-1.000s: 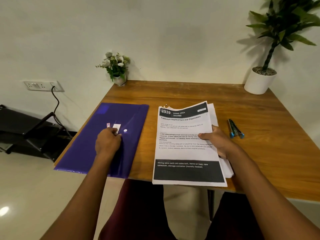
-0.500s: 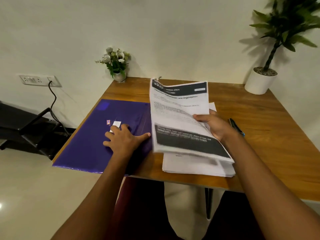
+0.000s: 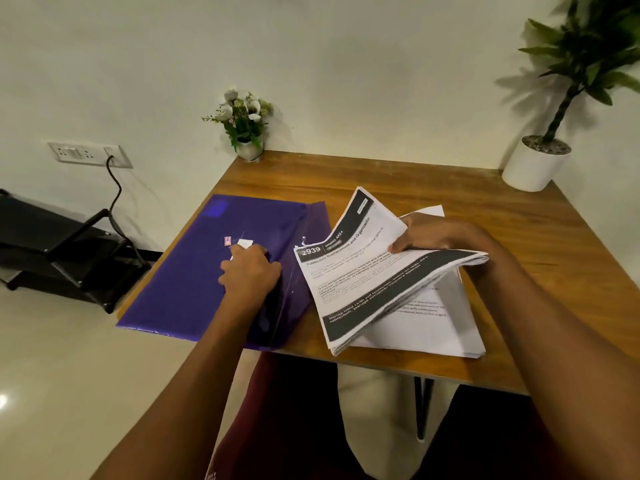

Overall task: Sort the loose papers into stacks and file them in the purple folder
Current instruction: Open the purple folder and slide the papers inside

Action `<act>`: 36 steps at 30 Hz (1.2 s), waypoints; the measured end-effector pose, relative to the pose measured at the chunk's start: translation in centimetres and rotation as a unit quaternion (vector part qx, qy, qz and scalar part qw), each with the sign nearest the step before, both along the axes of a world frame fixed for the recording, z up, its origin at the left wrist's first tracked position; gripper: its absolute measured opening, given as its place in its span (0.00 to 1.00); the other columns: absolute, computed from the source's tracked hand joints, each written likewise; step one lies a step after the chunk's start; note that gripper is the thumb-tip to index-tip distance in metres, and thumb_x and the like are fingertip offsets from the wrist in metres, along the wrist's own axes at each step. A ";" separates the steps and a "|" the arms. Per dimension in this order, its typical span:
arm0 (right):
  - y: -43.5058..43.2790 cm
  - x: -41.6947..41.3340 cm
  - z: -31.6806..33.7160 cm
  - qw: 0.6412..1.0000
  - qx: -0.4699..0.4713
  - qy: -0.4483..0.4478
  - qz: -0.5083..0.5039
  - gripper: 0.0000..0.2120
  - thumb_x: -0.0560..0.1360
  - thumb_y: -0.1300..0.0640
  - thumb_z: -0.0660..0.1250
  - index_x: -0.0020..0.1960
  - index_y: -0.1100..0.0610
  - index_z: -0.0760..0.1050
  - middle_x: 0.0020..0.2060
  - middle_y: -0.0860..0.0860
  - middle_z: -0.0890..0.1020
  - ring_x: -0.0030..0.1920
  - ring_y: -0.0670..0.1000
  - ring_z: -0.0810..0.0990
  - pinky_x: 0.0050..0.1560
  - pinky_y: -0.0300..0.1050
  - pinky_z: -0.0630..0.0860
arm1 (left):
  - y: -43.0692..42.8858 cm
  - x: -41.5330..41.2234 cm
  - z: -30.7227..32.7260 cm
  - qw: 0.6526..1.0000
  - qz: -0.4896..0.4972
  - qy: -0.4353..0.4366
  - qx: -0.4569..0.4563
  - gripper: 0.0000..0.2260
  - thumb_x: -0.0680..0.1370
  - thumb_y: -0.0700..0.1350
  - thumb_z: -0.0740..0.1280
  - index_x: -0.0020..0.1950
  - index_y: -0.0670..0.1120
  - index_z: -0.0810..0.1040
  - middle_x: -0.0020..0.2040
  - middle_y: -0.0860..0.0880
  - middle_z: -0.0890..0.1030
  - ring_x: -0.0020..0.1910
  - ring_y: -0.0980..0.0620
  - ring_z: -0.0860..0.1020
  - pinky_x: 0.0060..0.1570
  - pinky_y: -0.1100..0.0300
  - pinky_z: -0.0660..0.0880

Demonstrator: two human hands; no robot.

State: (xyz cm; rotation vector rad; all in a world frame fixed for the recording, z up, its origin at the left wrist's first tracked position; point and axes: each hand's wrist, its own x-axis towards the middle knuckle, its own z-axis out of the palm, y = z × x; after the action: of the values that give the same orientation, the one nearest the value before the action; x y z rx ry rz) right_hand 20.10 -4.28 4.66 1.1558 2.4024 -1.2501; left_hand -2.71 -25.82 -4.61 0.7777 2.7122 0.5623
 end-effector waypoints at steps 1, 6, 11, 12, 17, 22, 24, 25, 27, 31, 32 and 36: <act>0.1 -0.2 0.1 1.000 -0.008 -0.008 0.006 0.16 0.78 0.60 0.72 0.64 0.55 0.75 0.52 0.50 0.86 0.46 0.53 0.87 0.47 0.45 0.83 | 0.0 -0.1 0.0 1.000 -0.005 0.012 0.012 0.12 0.77 0.52 0.68 0.55 0.46 0.79 0.62 0.40 0.72 0.57 0.33 0.74 0.58 0.39 0.75; -0.7 -1.3 0.4 0.997 -0.053 -0.035 0.031 0.16 0.78 0.59 0.72 0.65 0.56 0.77 0.54 0.53 0.87 0.49 0.56 0.87 0.53 0.52 0.84 | -0.1 -1.0 0.9 0.996 -0.022 0.070 0.056 0.11 0.77 0.44 0.64 0.40 0.38 0.75 0.38 0.43 0.76 0.35 0.43 0.75 0.35 0.54 0.72; -1.8 -3.4 -0.1 0.998 -0.053 -0.018 -0.008 0.17 0.76 0.59 0.72 0.63 0.62 0.77 0.55 0.60 0.85 0.46 0.57 0.86 0.47 0.49 0.82 | -0.1 -1.5 2.2 0.987 -0.092 0.126 0.025 0.13 0.78 0.47 0.65 0.38 0.39 0.74 0.36 0.44 0.77 0.35 0.42 0.76 0.33 0.56 0.68; -1.9 -3.9 -0.4 0.998 -0.049 -0.013 -0.026 0.18 0.75 0.58 0.73 0.63 0.63 0.77 0.56 0.63 0.84 0.45 0.58 0.84 0.47 0.52 0.78 | -0.1 -1.4 2.5 0.985 -0.106 0.134 0.016 0.13 0.78 0.47 0.65 0.39 0.39 0.74 0.36 0.45 0.76 0.36 0.41 0.76 0.33 0.56 0.67; -2.1 -5.2 -1.0 0.992 0.009 0.040 -0.123 0.11 0.76 0.61 0.72 0.56 0.59 0.74 0.47 0.57 0.84 0.39 0.52 0.82 0.41 0.46 0.79 | 0.0 -1.4 3.1 0.979 -0.144 0.136 -0.040 0.10 0.76 0.46 0.65 0.39 0.40 0.74 0.36 0.45 0.76 0.35 0.43 0.76 0.32 0.56 0.69; -2.4 -5.6 -2.7 0.978 0.041 0.102 -0.179 0.19 0.75 0.62 0.72 0.65 0.58 0.74 0.55 0.56 0.82 0.43 0.53 0.82 0.40 0.45 0.79 | -0.1 -1.3 3.4 0.980 -0.150 0.128 -0.028 0.11 0.75 0.45 0.65 0.37 0.40 0.71 0.34 0.45 0.76 0.31 0.45 0.72 0.29 0.57 0.66; -3.3 -5.9 -3.5 0.972 0.050 0.125 -0.191 0.19 0.76 0.61 0.70 0.66 0.57 0.74 0.59 0.56 0.82 0.48 0.55 0.82 0.45 0.47 0.79 | 0.0 -1.1 3.5 0.981 -0.147 0.123 -0.021 0.12 0.75 0.46 0.66 0.37 0.39 0.73 0.34 0.45 0.75 0.30 0.46 0.72 0.28 0.58 0.66; -3.7 -6.0 -4.0 0.970 0.062 0.133 -0.195 0.19 0.77 0.59 0.69 0.67 0.57 0.73 0.60 0.56 0.81 0.51 0.56 0.82 0.46 0.46 0.76 | 0.2 -1.0 3.6 0.981 -0.150 0.120 -0.021 0.12 0.75 0.47 0.66 0.37 0.39 0.74 0.33 0.46 0.75 0.30 0.46 0.72 0.28 0.58 0.65; -4.4 -6.4 -4.5 0.965 0.095 0.145 -0.198 0.18 0.78 0.57 0.69 0.66 0.57 0.73 0.63 0.55 0.80 0.58 0.58 0.80 0.49 0.46 0.73 | 0.3 -1.1 3.8 0.981 -0.158 0.114 -0.023 0.12 0.76 0.47 0.66 0.36 0.41 0.74 0.33 0.47 0.75 0.31 0.46 0.73 0.29 0.58 0.64; -3.9 -6.3 -4.6 0.958 0.179 0.151 -0.167 0.17 0.78 0.53 0.71 0.64 0.58 0.74 0.63 0.56 0.80 0.59 0.58 0.81 0.51 0.49 0.76 | 0.2 -1.9 4.1 0.980 -0.163 0.109 -0.017 0.15 0.75 0.46 0.67 0.31 0.42 0.69 0.31 0.46 0.74 0.30 0.44 0.73 0.28 0.58 0.63; -3.7 -6.2 -4.5 0.958 0.183 0.149 -0.165 0.18 0.78 0.52 0.72 0.64 0.58 0.74 0.63 0.55 0.81 0.58 0.58 0.81 0.52 0.51 0.78 | 0.2 -2.1 4.0 0.980 -0.165 0.108 -0.018 0.15 0.75 0.46 0.67 0.31 0.42 0.68 0.31 0.46 0.74 0.29 0.45 0.72 0.28 0.59 0.64; -3.6 -6.1 -3.9 0.969 0.133 0.151 -0.143 0.25 0.72 0.49 0.78 0.64 0.56 0.74 0.60 0.52 0.81 0.54 0.55 0.82 0.54 0.55 0.81 | 0.5 -2.1 4.4 0.974 -0.194 0.114 -0.037 0.19 0.75 0.50 0.70 0.29 0.44 0.67 0.29 0.48 0.72 0.30 0.46 0.72 0.27 0.58 0.62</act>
State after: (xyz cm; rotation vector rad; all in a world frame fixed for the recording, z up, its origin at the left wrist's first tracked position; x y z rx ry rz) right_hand 14.03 -7.84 0.76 1.5352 2.7709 -1.2955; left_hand -4.77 -25.29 -0.20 1.3815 2.6490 0.2952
